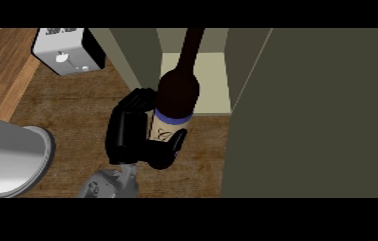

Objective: Pick up the wine, place it into the cabinet and close the cabinet

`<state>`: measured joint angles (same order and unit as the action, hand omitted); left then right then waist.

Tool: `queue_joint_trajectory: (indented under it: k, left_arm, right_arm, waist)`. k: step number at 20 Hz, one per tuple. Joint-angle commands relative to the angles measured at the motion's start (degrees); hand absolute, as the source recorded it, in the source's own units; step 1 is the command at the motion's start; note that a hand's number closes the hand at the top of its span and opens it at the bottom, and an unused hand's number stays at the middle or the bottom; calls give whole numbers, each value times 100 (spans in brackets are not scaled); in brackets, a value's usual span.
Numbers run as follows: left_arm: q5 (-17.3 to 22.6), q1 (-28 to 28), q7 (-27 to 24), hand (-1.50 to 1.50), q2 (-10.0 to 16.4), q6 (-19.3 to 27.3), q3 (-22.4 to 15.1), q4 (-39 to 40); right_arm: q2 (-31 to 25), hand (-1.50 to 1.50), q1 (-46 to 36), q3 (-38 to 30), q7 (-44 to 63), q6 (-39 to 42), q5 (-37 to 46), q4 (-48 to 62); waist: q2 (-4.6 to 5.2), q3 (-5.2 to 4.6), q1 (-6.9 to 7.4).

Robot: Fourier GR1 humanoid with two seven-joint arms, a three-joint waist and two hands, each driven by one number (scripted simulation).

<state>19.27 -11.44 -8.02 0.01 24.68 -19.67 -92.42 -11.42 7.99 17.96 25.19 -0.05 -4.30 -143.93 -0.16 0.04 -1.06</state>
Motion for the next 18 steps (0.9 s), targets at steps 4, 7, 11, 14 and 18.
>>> queue_joint_trajectory:
  k: [4, 7, 11, 14, 18]
  left_arm:
    - [33, -830, 126, 150, -1, 806, -144, 680]
    - [322, -1279, -35, 150, -1, 1166, -358, 1204]
    - [354, -1432, -346, 150, -1, 1201, -360, 1817]
    - [664, -1524, -655, 150, -1, 1149, -417, 2273]
    - [1051, -1735, -1132, 150, -1, 1050, -372, 3095]
  right_arm:
    - [-107, -150, 486, -287, 319, 178, -711, -1132]
    - [57, -150, 363, -46, 327, 45, -441, -1033]
    - [-114, -150, 825, -245, 118, 286, -796, -1212]
    - [-46, -150, 393, -167, 581, 126, -730, -1270]
    - [-116, -150, 383, -311, 417, 271, -859, -1199]
  waist:
    - [8, -1, -8]
    - [14, -5, -23]
    - [15, 0, -78]
    - [26, -9, -51]
    - [51, -8, -136]
